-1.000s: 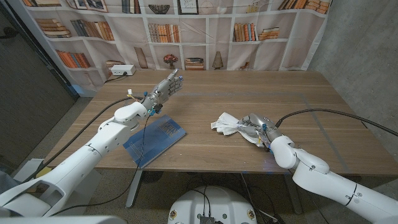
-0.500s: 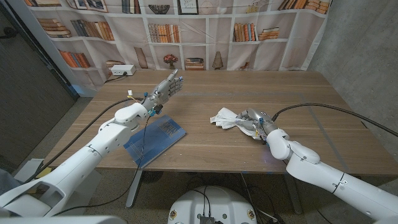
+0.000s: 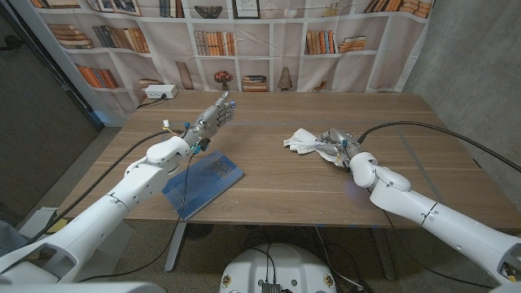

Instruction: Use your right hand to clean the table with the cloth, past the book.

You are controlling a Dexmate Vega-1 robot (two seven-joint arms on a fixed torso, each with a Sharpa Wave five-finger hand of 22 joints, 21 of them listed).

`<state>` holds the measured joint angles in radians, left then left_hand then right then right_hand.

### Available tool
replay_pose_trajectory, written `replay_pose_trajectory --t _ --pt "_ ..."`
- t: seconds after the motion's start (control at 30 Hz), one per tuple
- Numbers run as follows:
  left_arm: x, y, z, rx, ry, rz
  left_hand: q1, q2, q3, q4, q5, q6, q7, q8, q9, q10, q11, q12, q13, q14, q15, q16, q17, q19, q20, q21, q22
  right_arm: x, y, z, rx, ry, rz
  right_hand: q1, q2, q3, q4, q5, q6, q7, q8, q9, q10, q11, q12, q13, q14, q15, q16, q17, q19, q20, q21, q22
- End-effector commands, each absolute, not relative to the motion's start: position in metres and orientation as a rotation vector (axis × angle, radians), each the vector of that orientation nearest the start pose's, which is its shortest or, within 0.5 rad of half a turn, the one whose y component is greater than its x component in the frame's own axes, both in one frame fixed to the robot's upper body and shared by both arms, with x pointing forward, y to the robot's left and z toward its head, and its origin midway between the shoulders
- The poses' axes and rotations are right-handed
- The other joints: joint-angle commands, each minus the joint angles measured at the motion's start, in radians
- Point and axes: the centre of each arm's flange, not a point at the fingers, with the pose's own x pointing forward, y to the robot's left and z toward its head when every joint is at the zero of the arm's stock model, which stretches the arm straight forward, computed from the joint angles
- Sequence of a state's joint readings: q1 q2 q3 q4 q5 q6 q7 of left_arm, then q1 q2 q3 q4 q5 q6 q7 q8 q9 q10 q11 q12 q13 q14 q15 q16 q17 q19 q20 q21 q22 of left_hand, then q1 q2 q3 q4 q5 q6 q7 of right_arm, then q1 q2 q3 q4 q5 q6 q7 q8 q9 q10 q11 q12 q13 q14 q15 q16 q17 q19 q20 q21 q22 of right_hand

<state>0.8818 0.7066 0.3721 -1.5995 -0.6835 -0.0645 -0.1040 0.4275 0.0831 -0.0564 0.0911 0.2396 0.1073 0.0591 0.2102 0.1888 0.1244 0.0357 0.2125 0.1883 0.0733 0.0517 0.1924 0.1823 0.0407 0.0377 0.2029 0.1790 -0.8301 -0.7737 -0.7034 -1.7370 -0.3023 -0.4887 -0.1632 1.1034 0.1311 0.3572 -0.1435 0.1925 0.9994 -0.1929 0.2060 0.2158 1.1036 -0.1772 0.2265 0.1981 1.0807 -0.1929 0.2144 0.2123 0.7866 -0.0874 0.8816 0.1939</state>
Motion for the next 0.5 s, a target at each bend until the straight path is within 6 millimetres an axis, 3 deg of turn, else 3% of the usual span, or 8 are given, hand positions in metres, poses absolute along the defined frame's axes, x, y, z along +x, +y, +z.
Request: replay_pose_trajectory --t 0.03,0.33,0.5 --pt "0.608 0.282 0.013 0.139 -0.528 -0.368 0.003 0.008 -0.002 -0.001 -0.006 0.009 -0.001 -0.003 0.001 0.009 0.001 -0.004 0.003 0.008 0.0 0.001 0.003 0.001 0.007 0.0 0.003 0.61 -0.242 -0.081 -1.15 -0.326 -0.032 0.004 0.011 0.003 0.003 0.006 -0.003 0.001 -0.002 0.005 0.006 0.006 -0.004 0.003 -0.001 -0.038 0.006 0.002 -0.007 -0.132 0.0 0.0" --pt "0.617 0.273 0.022 0.159 -0.528 -0.406 0.007 0.013 0.0 -0.002 -0.006 0.012 -0.002 -0.003 0.001 0.011 -0.001 -0.004 0.003 0.011 0.0 0.001 0.002 0.002 0.008 0.001 0.003 0.56 -0.229 -0.112 -1.102 -0.338 0.019 0.004 0.013 0.005 0.002 0.006 -0.002 0.001 -0.001 0.005 0.007 0.006 -0.004 0.002 0.003 -0.039 0.009 0.004 -0.007 -0.132 0.006 0.0" --pt "0.624 0.267 0.025 0.16 -0.527 -0.428 0.01 0.016 0.001 -0.002 -0.006 0.012 -0.002 -0.003 0.001 0.012 0.001 -0.004 0.003 0.011 0.0 0.001 0.002 0.003 0.009 0.001 0.003 0.543 -0.223 -0.126 -1.049 -0.324 0.031 0.002 0.01 0.005 0.002 0.005 -0.004 0.0 -0.002 0.005 0.006 0.005 -0.005 0.002 -0.002 -0.037 0.006 0.003 -0.01 -0.131 0.007 -0.001"
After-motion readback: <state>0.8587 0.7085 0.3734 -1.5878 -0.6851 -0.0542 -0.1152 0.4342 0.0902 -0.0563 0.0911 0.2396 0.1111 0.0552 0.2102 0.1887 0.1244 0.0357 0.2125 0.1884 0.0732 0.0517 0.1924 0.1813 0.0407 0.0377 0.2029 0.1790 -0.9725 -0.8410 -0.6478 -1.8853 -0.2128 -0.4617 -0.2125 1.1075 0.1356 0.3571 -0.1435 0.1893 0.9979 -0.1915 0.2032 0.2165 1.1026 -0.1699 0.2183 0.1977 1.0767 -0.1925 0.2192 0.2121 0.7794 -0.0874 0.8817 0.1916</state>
